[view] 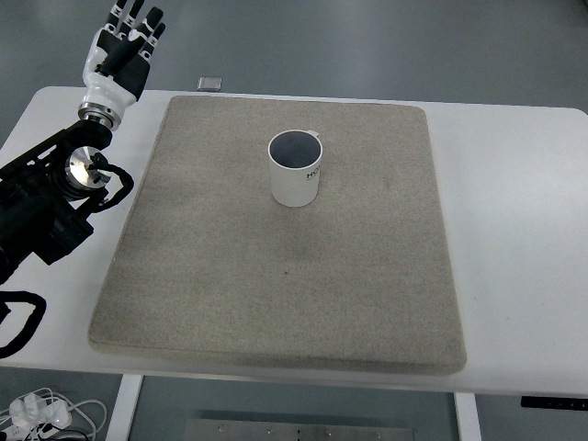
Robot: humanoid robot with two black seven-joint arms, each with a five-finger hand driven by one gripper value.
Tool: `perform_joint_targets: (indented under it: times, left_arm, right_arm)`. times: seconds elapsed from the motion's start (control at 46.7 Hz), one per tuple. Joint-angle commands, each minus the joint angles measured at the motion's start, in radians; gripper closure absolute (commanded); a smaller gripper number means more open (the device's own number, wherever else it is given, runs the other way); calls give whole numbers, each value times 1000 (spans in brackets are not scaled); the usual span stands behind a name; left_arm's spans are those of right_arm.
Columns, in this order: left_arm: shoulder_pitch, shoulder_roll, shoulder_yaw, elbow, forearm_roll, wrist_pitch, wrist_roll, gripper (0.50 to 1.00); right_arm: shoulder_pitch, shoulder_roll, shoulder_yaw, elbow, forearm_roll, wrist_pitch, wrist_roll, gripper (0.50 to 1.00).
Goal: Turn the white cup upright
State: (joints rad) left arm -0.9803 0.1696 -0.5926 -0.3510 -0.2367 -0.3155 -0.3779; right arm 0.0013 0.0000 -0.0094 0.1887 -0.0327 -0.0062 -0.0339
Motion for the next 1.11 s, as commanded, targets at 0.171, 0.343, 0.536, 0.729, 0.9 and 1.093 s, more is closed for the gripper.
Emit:
perform_joint_targets:
  times: [0.171,0.343,0.536,0.729,0.9,1.093]
  left_arm:
    - [-24,-19,-16,18,-12,21,158,500]
    - [-26,-18,-101,15,-16,-10,211,500]
    - [-20,-18,-191,20,-21,-92,212,500]
    - [-18,-58,-207,59,-50,-86,212,500]
    - [-20,-85,-214,84,-59,-83,212,500]
    - [-23,-104,-217,87,-61,-80,209,500]
  right_arm:
    - [0,0,3,0,1,0,0,548]
    - [0,0,0,0,0,0,0,548]
    - [0,0,-3,0,-1,2,0,548]
    - [-6,0,-1,1,-1,0,0,548]
    - [-6,0,-1,0,-1,0,0,548]
    - [-6,0,3,0,2,0,0,548]
